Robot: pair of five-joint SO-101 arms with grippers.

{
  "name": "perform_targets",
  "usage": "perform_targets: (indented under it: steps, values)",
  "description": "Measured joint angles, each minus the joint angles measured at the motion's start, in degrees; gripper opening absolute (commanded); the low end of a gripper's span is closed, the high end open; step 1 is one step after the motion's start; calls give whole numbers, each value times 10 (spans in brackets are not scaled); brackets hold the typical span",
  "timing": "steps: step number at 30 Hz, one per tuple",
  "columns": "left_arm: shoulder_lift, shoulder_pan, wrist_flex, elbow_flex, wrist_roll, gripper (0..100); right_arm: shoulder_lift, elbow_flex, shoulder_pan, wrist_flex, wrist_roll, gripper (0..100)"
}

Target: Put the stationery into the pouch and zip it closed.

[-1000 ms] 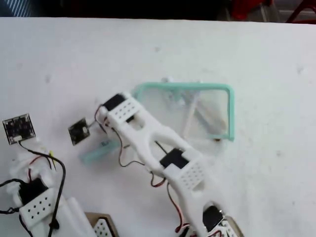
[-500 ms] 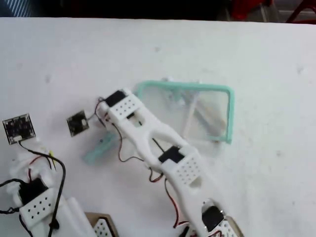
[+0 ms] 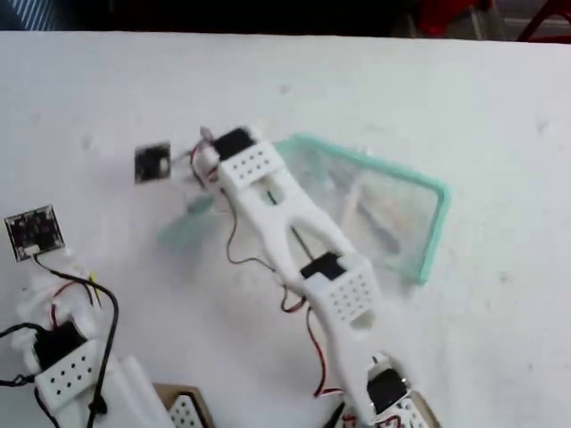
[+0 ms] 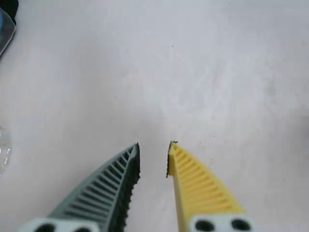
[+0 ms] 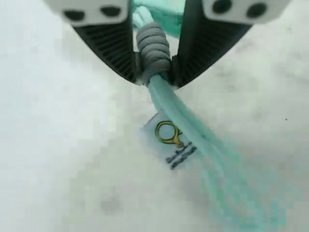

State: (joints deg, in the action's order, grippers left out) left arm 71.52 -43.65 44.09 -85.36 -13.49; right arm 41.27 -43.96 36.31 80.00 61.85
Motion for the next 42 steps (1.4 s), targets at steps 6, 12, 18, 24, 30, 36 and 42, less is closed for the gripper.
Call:
perform_targets:
  steps: [6, 12, 18, 24, 30, 36, 42]
  values:
    - [0, 0, 0, -5, 0, 128, -70, -147, -34, 56, -59, 16]
    - [0, 0, 0, -7, 0, 128, -112, -269, -109, 98, -81, 16]
    - [0, 7, 0, -7, 0, 128, -163, -351, -133, 138, -83, 16]
    - [0, 47, 0, -7, -2, 129, -238, -375, -135, 142, -83, 16]
    - [0, 108, 44, 32, -4, 129, -322, -375, -123, 110, -122, 16]
    - [0, 180, 178, 178, -4, 129, -344, -376, -106, 10, -242, 16]
    - [0, 217, 230, 230, -4, 129, -291, -376, -55, -60, -304, 16]
